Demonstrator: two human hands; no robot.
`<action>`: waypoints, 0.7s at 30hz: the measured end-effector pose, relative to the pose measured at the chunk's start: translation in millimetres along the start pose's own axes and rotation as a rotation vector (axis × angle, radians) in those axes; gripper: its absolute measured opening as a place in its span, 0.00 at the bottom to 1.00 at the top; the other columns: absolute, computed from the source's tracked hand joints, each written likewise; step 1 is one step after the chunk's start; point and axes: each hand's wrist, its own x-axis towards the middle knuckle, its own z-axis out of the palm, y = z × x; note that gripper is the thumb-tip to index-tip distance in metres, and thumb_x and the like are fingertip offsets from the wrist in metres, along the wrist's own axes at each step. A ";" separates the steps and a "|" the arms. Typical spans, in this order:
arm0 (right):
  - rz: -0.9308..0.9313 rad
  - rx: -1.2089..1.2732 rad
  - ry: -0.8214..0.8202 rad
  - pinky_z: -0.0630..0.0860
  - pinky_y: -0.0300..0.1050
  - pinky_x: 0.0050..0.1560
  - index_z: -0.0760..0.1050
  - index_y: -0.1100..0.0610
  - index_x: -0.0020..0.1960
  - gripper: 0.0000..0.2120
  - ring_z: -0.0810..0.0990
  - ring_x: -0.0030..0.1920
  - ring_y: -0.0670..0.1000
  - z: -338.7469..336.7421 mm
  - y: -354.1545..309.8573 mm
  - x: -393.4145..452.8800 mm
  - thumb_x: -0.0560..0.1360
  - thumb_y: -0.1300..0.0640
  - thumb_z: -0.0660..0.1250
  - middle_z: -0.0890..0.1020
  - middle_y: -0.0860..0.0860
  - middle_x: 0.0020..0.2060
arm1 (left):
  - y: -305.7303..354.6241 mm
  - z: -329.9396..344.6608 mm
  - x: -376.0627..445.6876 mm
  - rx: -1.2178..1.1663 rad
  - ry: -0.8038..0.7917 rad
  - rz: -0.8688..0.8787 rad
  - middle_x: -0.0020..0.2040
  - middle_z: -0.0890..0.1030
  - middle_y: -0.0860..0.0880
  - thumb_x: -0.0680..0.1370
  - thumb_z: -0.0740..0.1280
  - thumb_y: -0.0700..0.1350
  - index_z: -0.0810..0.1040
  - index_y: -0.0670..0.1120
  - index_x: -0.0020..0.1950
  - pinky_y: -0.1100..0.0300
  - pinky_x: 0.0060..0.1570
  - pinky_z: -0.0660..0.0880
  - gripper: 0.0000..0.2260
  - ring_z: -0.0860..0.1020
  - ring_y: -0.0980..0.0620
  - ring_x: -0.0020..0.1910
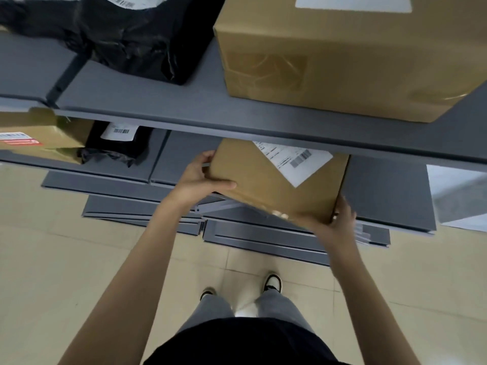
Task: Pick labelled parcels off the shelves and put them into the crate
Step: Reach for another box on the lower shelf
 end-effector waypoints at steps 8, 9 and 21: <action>0.048 0.045 -0.063 0.68 0.55 0.66 0.54 0.51 0.74 0.49 0.63 0.66 0.56 56.0 -7.8 -42.3 0.60 0.54 0.77 0.60 0.49 0.63 | -37.7 -62.9 -39.7 -0.015 0.013 -0.090 0.55 0.73 0.56 0.63 0.78 0.40 0.67 0.51 0.64 0.70 0.41 0.69 0.34 0.72 0.61 0.52; 0.045 0.040 -0.059 0.68 0.55 0.66 0.54 0.51 0.74 0.49 0.63 0.66 0.56 58.6 -9.2 -41.6 0.60 0.55 0.77 0.60 0.49 0.64 | -39.8 -65.5 -39.9 -0.023 0.012 -0.090 0.55 0.73 0.56 0.63 0.79 0.41 0.67 0.51 0.64 0.70 0.42 0.68 0.34 0.72 0.62 0.52; 0.162 0.062 0.000 0.65 0.56 0.69 0.55 0.54 0.75 0.43 0.66 0.68 0.58 42.4 -26.5 37.5 0.67 0.60 0.75 0.62 0.53 0.70 | -22.7 -22.8 3.6 0.037 0.020 -0.027 0.52 0.73 0.53 0.62 0.80 0.44 0.66 0.44 0.63 0.62 0.50 0.72 0.34 0.73 0.54 0.51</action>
